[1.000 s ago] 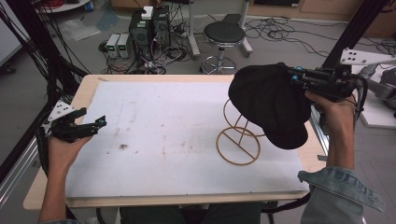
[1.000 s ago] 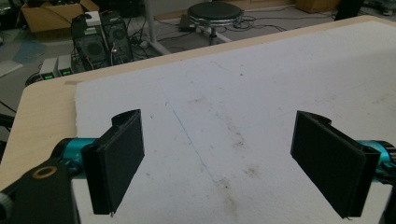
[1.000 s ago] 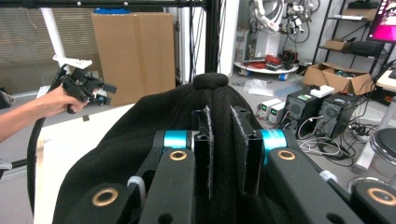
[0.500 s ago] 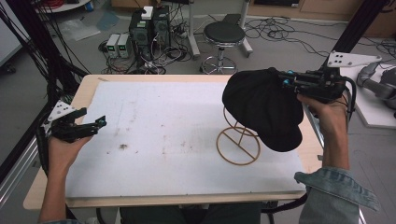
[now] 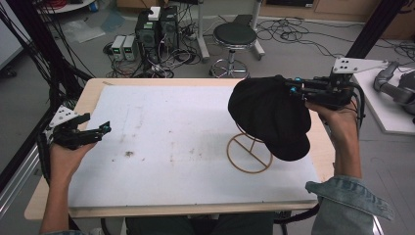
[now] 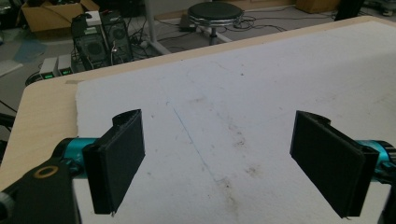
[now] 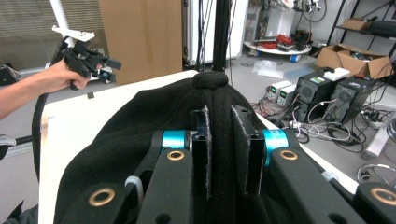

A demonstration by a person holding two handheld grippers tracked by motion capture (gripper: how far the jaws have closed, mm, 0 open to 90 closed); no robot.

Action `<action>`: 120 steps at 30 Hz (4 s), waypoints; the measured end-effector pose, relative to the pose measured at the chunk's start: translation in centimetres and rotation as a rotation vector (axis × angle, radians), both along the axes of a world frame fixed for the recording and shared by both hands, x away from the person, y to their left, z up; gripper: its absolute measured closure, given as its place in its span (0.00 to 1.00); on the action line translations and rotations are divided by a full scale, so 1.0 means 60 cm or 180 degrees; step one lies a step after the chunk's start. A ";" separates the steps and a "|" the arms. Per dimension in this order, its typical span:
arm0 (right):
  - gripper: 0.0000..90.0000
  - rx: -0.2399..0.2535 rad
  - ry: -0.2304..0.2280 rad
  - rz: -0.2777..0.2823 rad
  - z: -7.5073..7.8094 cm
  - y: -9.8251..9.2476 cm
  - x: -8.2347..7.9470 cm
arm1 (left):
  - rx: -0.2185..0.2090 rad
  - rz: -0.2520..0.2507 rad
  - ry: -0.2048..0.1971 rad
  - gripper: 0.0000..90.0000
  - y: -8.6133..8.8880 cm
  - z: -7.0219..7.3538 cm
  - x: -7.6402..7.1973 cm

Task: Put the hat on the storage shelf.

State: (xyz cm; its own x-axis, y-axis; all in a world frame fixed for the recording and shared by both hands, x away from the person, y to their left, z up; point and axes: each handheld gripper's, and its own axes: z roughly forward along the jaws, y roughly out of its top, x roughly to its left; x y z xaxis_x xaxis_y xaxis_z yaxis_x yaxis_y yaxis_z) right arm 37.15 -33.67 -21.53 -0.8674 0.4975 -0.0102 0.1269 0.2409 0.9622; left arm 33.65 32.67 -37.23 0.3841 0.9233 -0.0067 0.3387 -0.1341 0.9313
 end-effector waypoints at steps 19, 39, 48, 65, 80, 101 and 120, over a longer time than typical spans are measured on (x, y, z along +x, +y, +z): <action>0.88 -0.0135 0.0101 0.0088 -0.015 0.015 0.005 | -0.0004 0.0001 -0.0004 0.20 0.000 0.000 0.000; 0.84 -0.0242 0.0170 0.0104 -0.021 0.024 0.009 | -0.0006 0.0010 -0.0011 0.20 0.002 0.002 -0.001; 0.81 -0.0184 0.0209 0.0117 -0.028 0.021 0.011 | -0.0001 0.0010 -0.0013 0.20 0.003 0.003 -0.002; 0.74 -0.0179 0.0197 0.0067 -0.029 0.021 0.011 | -0.0014 0.0016 -0.0016 0.20 0.004 0.003 -0.002; 0.67 -0.0051 0.0076 -0.0101 -0.021 0.008 0.000 | -0.0014 0.0014 -0.0010 0.20 0.005 0.002 -0.001; 0.39 0.0315 0.0075 -0.0935 -0.062 -0.074 -0.015 | -0.0022 -0.0013 0.0004 0.20 -0.002 -0.001 0.010; 0.14 0.0384 0.0193 -0.1753 -0.129 -0.124 -0.015 | -0.0013 -0.0023 0.0017 0.20 -0.003 -0.004 0.013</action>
State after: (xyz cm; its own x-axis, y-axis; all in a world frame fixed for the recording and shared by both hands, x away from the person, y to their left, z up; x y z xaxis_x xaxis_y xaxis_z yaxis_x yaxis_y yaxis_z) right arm 36.26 -41.10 -29.30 -0.4767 0.8713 0.1164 0.2585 0.0124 0.9659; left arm 34.46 32.47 -37.48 0.3907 0.9204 -0.0126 0.3428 -0.1328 0.9300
